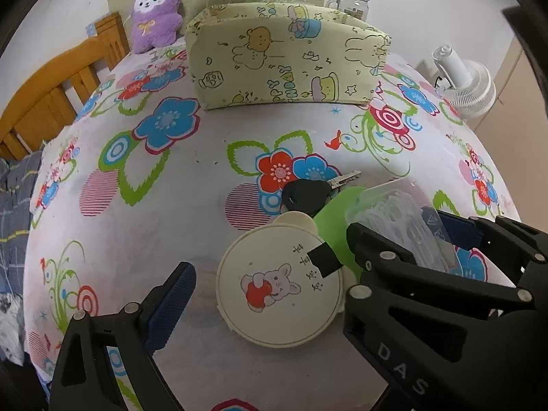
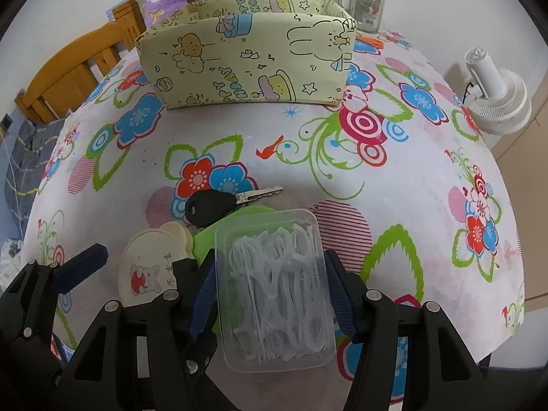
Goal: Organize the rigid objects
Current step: 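Lower both tools toward the bunny mirror and clear floss-pick box, then close the left tool on the bunny mirror while the right tool grasps the floss box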
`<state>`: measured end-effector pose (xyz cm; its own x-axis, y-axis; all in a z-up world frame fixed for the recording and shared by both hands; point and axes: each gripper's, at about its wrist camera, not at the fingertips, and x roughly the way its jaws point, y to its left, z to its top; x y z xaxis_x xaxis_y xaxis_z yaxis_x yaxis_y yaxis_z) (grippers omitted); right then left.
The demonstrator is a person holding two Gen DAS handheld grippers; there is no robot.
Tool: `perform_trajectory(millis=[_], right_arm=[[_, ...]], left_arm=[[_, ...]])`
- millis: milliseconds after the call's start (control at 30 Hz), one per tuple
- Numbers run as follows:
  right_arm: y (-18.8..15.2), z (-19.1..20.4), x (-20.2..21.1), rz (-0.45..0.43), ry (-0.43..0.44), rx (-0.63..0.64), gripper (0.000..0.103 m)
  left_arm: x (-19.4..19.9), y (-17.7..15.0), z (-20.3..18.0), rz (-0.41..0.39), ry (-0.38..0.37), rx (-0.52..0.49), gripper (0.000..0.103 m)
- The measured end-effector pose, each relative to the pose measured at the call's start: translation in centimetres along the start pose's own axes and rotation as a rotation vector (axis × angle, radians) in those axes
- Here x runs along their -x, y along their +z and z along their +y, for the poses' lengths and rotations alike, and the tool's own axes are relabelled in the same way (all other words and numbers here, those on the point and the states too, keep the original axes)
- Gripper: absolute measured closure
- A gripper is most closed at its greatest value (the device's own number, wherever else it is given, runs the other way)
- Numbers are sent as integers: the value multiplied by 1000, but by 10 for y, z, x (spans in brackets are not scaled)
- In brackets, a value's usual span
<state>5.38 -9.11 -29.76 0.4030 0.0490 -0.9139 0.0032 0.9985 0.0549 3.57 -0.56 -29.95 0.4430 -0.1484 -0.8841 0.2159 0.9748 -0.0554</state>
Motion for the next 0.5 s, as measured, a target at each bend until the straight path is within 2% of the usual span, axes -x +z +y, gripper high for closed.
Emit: perform_trajectory(millis=[133,300,500], right_arm=[[-1,2,1,-15,-27,18,41],[-1,-1,0,-17,-28,5,41],[3,-6,1,-18,-32,-2,41]], left_arm=[[-6,-2,4,21,29,44,8],[-5,-2,3,7,2,82,17],[-3,2,1,-1,22,87,18]])
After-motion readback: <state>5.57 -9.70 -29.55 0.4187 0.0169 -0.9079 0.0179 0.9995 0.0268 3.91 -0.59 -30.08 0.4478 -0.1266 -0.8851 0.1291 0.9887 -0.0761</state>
